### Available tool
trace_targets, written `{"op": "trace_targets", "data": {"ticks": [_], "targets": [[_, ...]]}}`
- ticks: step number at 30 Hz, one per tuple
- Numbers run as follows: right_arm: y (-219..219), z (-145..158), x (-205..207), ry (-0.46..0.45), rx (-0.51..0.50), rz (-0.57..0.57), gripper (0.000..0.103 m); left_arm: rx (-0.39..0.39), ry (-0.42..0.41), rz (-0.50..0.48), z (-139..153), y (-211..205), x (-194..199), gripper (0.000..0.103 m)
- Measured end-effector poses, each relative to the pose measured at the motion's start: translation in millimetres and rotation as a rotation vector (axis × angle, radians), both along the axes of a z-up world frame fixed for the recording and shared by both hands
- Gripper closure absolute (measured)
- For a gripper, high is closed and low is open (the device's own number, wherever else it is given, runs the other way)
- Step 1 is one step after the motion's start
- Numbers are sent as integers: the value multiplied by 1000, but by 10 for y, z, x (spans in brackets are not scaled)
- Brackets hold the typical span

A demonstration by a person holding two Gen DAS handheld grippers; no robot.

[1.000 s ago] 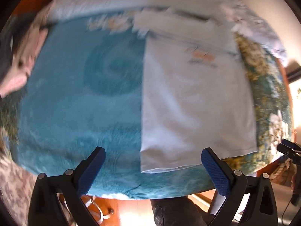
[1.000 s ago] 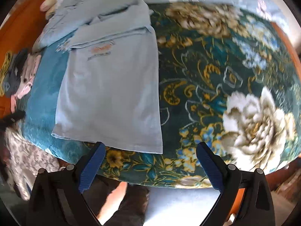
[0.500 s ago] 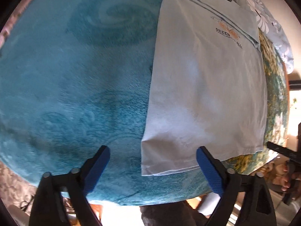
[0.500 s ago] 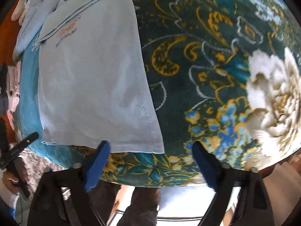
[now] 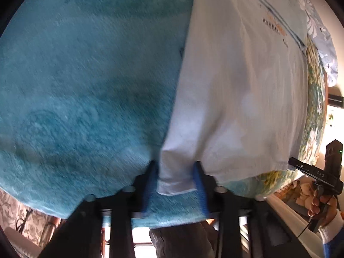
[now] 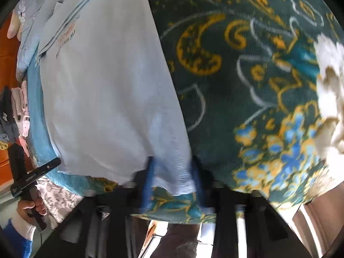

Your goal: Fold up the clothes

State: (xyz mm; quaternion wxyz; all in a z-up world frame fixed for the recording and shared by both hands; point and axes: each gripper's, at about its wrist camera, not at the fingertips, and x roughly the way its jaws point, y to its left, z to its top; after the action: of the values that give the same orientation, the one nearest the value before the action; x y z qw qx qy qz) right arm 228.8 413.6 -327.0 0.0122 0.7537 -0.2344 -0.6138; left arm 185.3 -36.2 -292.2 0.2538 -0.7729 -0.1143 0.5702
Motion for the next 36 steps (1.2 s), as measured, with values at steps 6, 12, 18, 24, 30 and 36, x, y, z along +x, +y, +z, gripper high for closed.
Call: {"op": "trace_targets", "data": {"ticks": [6,12,18,24,30,36], "targets": [[27,118,3,-17,-31,-36,98,14,-49,42,130,8,32,96],[279,536,-217,79,-135,-135,98,180,3,220,599,-192,-410,96],[639,879,-965,234,-272,-297,98,253,118,306,921,-83,-1339,96],[664,1039,-2044,327,-333,-331,98,254,228,298,1070,183,-2373,96],[647,916,-2971,309,-306,-313,98,199,240,299,893,367,-3203,96],[539,679,-3545,287,-262,-309,95,197,184,376,560,425,-3651,96]]}}
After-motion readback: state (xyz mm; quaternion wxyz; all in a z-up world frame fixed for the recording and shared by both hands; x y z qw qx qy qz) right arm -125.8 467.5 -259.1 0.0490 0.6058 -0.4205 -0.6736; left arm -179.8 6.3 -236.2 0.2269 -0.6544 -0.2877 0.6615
